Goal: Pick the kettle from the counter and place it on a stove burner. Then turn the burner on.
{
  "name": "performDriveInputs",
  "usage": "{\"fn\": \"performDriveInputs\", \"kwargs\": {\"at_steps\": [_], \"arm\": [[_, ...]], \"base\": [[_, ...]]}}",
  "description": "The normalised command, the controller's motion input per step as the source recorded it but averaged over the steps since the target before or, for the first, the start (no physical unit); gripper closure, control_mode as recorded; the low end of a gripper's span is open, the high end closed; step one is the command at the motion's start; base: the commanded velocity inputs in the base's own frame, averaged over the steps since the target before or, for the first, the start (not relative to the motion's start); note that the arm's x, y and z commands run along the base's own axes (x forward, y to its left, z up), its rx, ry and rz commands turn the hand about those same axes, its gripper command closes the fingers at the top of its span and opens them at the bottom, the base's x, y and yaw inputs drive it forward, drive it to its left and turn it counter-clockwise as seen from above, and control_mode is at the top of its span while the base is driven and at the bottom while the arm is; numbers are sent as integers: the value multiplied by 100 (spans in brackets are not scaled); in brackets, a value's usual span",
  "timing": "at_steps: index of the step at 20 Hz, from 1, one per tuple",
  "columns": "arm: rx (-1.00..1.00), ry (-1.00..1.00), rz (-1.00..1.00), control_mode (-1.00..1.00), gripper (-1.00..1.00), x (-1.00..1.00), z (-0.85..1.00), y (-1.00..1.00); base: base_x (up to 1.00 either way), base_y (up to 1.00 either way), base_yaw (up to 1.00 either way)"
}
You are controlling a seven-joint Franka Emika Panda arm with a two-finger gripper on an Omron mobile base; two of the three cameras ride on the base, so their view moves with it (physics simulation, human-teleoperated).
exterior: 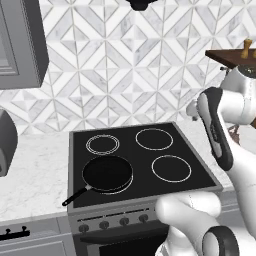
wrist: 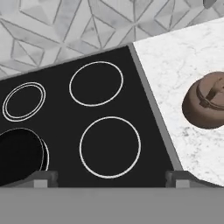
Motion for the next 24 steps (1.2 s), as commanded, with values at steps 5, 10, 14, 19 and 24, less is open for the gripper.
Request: {"fn": "performDriveInputs", "kwargs": {"at_steps": [5,10,14,19,24], "arm": [[19,-4,-45,-100,-100,6,2,-100],[16,20,-47,-100,-100,35,0,-100],[10,34,-41,-100,-100,39,0,-100],[20,14,-26,-100,-100,2,-13,-99],[18,0,-3,-100,-100,1,-24,-38]], "base": [[0,0,0],[0,0,0],[0,0,0],[0,0,0],[0,0,0]]}}
